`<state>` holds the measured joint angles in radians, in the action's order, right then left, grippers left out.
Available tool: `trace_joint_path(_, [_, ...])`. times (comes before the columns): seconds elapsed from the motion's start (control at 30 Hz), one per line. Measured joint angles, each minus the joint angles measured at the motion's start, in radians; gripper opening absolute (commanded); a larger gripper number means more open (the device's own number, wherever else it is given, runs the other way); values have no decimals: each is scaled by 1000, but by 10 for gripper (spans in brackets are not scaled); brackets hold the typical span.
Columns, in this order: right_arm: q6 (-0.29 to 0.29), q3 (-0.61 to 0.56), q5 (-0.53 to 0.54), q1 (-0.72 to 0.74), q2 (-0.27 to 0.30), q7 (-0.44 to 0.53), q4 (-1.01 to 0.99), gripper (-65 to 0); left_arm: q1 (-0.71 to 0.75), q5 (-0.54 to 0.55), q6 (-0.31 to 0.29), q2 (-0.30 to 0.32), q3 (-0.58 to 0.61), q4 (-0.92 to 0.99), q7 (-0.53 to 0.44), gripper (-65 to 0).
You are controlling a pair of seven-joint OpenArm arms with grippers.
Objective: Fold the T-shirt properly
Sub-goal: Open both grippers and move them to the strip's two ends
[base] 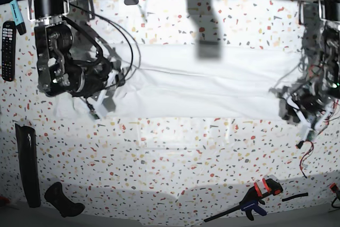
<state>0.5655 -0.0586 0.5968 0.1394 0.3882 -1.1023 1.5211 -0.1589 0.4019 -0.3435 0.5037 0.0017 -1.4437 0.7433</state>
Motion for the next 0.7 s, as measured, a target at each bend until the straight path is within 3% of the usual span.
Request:
trace_joint_path(0.1, [6, 16, 4, 23, 0, -1, 87, -397, -23, 98, -3, 51, 0, -27, 101, -395])
trace_joint_path(0.23, [6, 61, 5, 63, 0, 12, 157, -397, -22, 100, -6, 134, 0, -27, 137, -383])
trace_joint_path(0.37, [6, 129, 0, 63, -1, -6, 155, -397, 10, 210, -23, 201, 0, -26, 176, -383])
trace_joint_path(0.53, [7, 285, 38, 96, -1, 5, 159, -397, 34, 358, -119, 208, 0, 5, 193, -383])
trace_joint_path(0.6, [68, 375, 75, 90, -5, -3, 167, -397, 36, 388, -128, 201, 0, 53, 196, -383])
trace_joint_path(0.7, [102, 515, 136, 85, -6, -24, 184, -397, 34, 415, -139, 200, 0, 152, 191, -383])
